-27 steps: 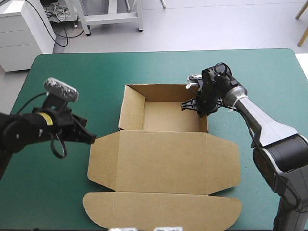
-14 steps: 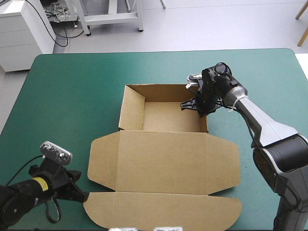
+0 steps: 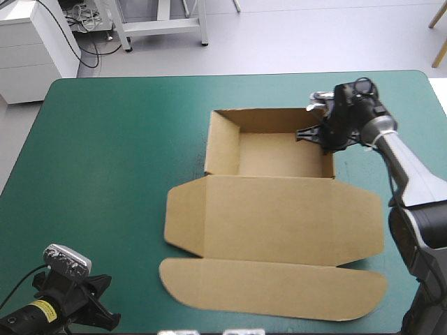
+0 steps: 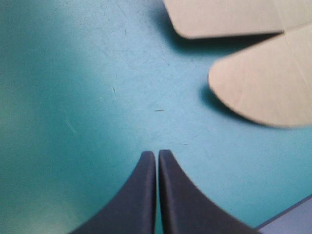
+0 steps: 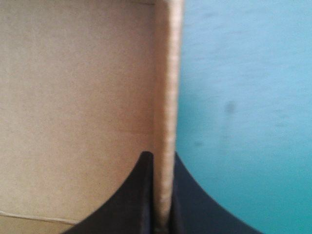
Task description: Fold the box
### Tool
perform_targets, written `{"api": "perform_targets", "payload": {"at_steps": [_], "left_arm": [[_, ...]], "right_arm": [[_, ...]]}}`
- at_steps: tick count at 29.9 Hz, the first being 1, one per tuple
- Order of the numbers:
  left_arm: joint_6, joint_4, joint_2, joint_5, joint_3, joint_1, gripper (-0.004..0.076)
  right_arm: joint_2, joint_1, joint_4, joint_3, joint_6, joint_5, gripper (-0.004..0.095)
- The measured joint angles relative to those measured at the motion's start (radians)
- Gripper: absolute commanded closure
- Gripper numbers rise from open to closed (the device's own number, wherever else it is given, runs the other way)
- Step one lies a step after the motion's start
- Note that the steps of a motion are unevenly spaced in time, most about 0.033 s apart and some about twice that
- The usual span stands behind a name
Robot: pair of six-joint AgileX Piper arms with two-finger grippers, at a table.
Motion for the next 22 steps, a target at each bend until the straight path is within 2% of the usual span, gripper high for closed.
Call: {"api": "perform_targets", "payload": {"at_steps": [5,13,18,22], "left_arm": [[0.0,-0.004,-0.008,0.004,0.005,0.0,0.0731],[0.0,-0.004,-0.009,0.006,0.006,0.0,0.0731],[0.0,-0.004,-0.009,0.01,0.007,0.0,0.0731],[0.0,-0.004,-0.009,0.013,0.007,0.0,0.0731]], "right_arm": [[-0.072,-0.247,-0.081,-0.008,-0.039,0.0,0.0929],[-0.089,-0.601,-0.106,-0.008,-0.091,0.005,0.093],[-0.089,-0.713,-0.107,-0.008,-0.101,0.001,0.0929],[-0.086,-0.746,-0.108,-0.008,-0.101,0.001,0.0923]]}}
